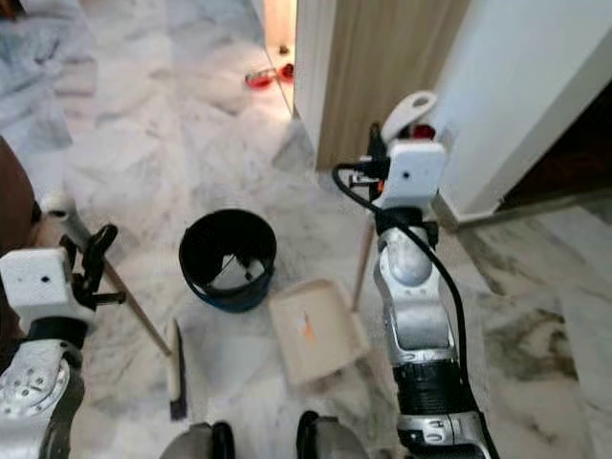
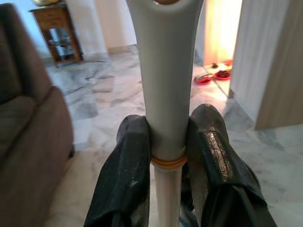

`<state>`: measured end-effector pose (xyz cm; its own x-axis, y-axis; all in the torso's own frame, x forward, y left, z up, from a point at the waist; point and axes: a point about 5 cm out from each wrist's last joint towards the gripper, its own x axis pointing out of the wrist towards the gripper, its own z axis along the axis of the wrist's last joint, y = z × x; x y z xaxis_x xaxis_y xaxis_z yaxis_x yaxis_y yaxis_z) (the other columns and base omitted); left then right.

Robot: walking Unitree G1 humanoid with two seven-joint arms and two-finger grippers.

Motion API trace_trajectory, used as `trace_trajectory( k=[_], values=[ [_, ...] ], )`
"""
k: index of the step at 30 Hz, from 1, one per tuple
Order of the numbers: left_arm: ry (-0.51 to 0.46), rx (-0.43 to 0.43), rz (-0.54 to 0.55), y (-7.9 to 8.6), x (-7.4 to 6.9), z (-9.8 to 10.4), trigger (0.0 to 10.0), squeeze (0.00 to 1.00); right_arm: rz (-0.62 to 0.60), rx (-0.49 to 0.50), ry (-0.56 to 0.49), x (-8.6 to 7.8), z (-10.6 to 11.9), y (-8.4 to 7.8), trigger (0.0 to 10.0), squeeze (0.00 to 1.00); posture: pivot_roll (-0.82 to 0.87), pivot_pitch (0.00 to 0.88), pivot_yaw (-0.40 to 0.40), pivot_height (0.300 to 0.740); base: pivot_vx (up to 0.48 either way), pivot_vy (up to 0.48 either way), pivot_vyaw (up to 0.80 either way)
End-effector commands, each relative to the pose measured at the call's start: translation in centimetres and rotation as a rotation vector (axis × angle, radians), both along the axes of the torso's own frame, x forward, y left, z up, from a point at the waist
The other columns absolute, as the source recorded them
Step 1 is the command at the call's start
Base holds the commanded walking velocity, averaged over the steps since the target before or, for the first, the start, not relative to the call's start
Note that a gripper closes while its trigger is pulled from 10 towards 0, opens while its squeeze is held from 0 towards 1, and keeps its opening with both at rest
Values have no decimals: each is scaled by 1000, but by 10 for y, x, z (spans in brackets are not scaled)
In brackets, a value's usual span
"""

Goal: Sweep floor

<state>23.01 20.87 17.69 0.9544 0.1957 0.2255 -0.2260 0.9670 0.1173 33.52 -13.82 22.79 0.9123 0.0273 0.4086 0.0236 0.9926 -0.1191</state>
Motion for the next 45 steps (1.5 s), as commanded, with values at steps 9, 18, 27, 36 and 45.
trace_trajectory(
  k=[9,18,27,36,45],
  values=[
    [-37,11,7,0,0,7,10000,0,12,38,-21,-1,6,2,10000,0,-35,217,-33,740,-30,0,0],
    [-31,6,-9,-2,3,7,10000,0,9,62,14,1,1,0,10000,0,-34,215,-33,740,0,0,-711],
    [-26,4,-12,-2,4,6,10000,0,13,58,28,2,-1,2,10000,0,-30,205,-36,740,0,0,-800],
    [-25,8,-25,-4,6,5,10000,0,-6,65,42,1,-6,2,10000,0,-18,176,-27,740,0,0,-800],
    [-23,42,-37,-3,13,8,10000,0,-16,72,53,-1,-10,4,10000,0,-30,142,-5,740,0,-160,-800]
  ],
)
